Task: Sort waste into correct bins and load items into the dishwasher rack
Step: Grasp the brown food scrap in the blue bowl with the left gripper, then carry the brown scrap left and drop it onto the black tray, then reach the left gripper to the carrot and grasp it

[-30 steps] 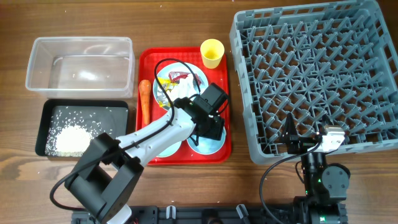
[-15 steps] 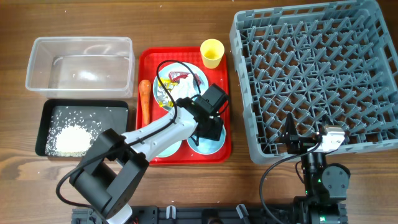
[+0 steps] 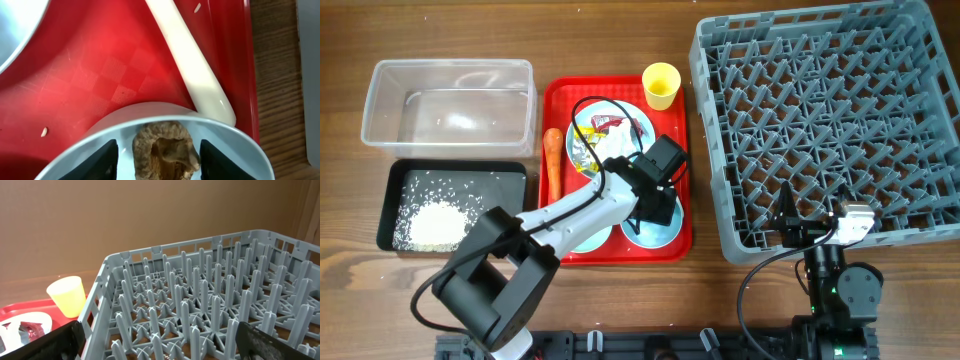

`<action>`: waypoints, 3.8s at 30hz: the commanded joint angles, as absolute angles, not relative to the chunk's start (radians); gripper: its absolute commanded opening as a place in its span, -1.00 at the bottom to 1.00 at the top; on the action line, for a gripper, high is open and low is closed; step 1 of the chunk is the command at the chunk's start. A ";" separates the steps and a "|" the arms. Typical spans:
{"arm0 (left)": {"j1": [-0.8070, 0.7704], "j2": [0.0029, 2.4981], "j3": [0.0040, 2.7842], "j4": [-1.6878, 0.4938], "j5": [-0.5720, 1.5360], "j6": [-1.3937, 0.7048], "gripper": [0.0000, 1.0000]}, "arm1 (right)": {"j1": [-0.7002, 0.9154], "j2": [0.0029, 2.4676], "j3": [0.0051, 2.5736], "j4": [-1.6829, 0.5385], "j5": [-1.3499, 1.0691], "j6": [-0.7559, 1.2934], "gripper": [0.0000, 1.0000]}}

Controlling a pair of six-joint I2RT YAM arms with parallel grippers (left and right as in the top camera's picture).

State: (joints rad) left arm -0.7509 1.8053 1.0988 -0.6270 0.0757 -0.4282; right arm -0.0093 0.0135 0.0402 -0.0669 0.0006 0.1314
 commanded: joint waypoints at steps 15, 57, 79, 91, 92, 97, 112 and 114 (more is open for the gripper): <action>-0.756 1.829 1.098 -0.625 0.081 -0.427 -0.17 | -0.005 0.005 0.037 -0.064 -0.008 0.141 0.99; 0.285 1.582 1.385 -1.137 -0.244 -0.397 -0.46 | -0.005 0.005 0.037 -0.064 -0.008 0.141 0.99; 0.503 1.798 1.176 -0.795 -0.218 -0.397 -0.39 | -0.005 0.007 0.037 -0.064 -0.008 0.141 0.99; 0.503 1.800 1.176 -0.766 -0.245 -0.397 -0.14 | -0.005 0.007 0.037 -0.064 -0.008 0.141 0.99; 0.503 1.800 1.176 -0.766 -0.245 -0.397 -0.07 | -0.005 0.007 0.037 -0.064 -0.008 0.141 0.99; 0.502 1.771 1.199 -0.803 -0.211 -0.371 -0.07 | -0.005 0.007 0.037 -0.064 -0.008 0.141 0.99; 0.142 1.372 1.237 -0.949 0.036 -0.347 -0.29 | -0.005 0.007 0.037 -0.064 -0.008 0.141 1.00; 0.018 1.398 1.227 -0.945 0.038 -0.348 -0.28 | -0.005 0.007 0.037 -0.064 -0.008 0.141 0.99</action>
State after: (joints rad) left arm 0.1356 1.3716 1.2278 -0.9432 0.0162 -0.3698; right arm -0.0093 0.0135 0.0402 -0.0669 0.0006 0.1314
